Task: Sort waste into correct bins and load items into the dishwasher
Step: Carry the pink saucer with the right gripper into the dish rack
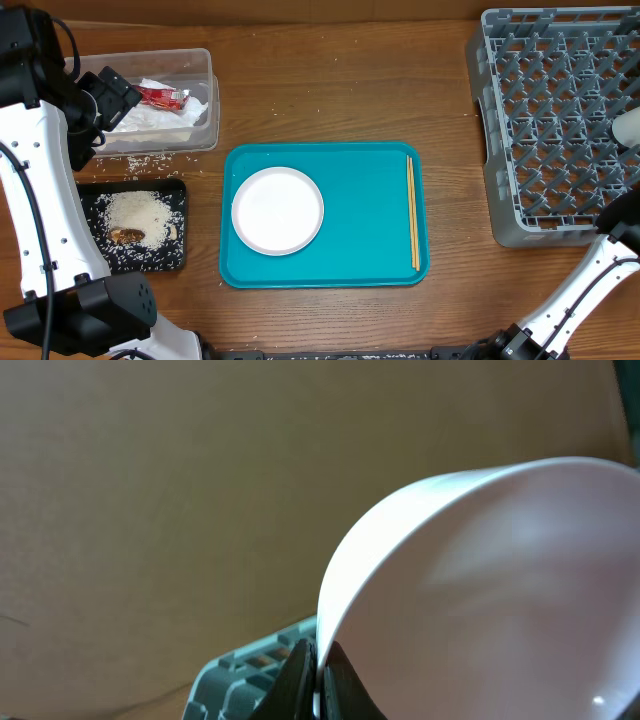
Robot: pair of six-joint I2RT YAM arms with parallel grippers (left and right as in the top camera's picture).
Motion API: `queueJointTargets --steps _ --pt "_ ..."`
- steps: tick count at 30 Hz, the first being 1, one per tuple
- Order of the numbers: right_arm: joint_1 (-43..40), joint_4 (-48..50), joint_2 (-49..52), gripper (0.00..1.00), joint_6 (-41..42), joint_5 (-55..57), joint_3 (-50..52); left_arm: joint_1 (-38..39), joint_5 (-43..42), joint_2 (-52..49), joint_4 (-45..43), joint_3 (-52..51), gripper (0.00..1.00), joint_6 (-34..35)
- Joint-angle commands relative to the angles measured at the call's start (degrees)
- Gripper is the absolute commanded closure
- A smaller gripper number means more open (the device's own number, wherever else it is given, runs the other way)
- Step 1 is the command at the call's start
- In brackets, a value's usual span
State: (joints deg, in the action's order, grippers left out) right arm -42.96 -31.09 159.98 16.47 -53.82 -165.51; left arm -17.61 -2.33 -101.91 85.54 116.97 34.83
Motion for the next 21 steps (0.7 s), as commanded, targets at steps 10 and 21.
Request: queueJointTargets --steps 10,21 --pt "-9.1 -4.0 2.8 0.92 6.8 -9.6 4.6 0.4 0.0 -0.6 -0.1 0.1 0.00 0.5" --pt "-13.0 -8.2 -3.9 0.57 16.6 -11.4 4.5 0.4 0.0 -0.6 -0.1 0.1 0.00 0.5"
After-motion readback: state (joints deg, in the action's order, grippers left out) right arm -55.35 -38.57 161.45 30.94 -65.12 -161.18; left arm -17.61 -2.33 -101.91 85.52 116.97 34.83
